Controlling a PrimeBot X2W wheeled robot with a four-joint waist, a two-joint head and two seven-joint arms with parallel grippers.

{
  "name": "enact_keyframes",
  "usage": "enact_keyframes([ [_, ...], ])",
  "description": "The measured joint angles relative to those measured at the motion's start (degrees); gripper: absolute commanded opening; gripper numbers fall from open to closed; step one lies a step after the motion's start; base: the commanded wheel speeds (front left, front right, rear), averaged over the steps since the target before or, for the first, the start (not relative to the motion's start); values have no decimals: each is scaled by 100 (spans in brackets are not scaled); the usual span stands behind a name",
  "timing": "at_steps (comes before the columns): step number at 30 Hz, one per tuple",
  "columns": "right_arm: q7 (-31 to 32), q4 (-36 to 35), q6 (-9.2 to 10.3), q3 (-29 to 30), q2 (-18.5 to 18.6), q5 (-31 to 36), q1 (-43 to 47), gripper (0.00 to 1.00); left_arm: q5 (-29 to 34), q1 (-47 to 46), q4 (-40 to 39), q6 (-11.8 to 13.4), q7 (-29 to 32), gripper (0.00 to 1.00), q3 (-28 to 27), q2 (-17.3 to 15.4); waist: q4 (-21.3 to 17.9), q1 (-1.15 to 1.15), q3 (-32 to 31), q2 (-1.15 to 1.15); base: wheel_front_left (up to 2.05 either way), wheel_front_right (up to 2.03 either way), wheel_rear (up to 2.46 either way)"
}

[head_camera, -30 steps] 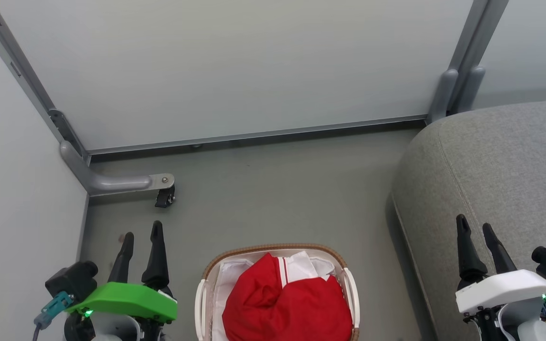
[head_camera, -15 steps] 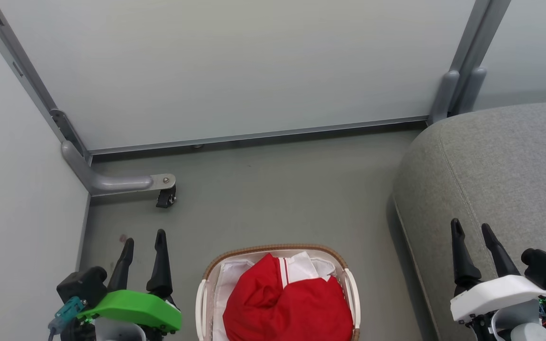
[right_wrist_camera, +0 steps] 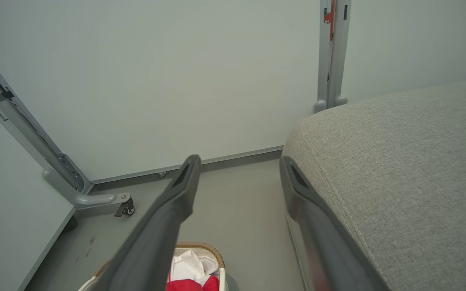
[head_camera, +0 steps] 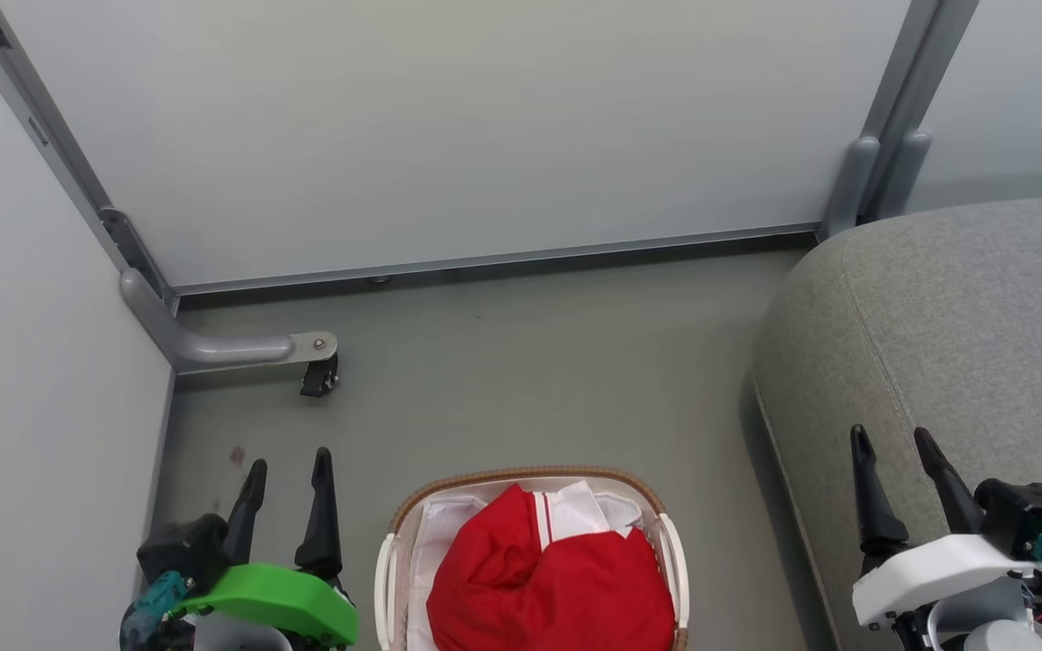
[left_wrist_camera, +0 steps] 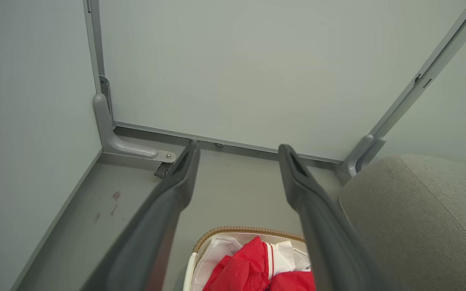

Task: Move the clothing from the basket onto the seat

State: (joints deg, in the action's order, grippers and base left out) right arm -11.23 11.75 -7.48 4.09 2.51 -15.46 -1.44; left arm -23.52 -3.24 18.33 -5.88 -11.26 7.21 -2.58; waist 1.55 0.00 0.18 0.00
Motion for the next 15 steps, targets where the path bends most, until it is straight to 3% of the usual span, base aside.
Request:
enact_keyframes([
  [15, -179, 45, 0, 4, 9, 725, 85, 100, 521, 4, 229, -11, -182, 100, 101, -7, 32, 0, -31, 0, 0, 0, 0],
])
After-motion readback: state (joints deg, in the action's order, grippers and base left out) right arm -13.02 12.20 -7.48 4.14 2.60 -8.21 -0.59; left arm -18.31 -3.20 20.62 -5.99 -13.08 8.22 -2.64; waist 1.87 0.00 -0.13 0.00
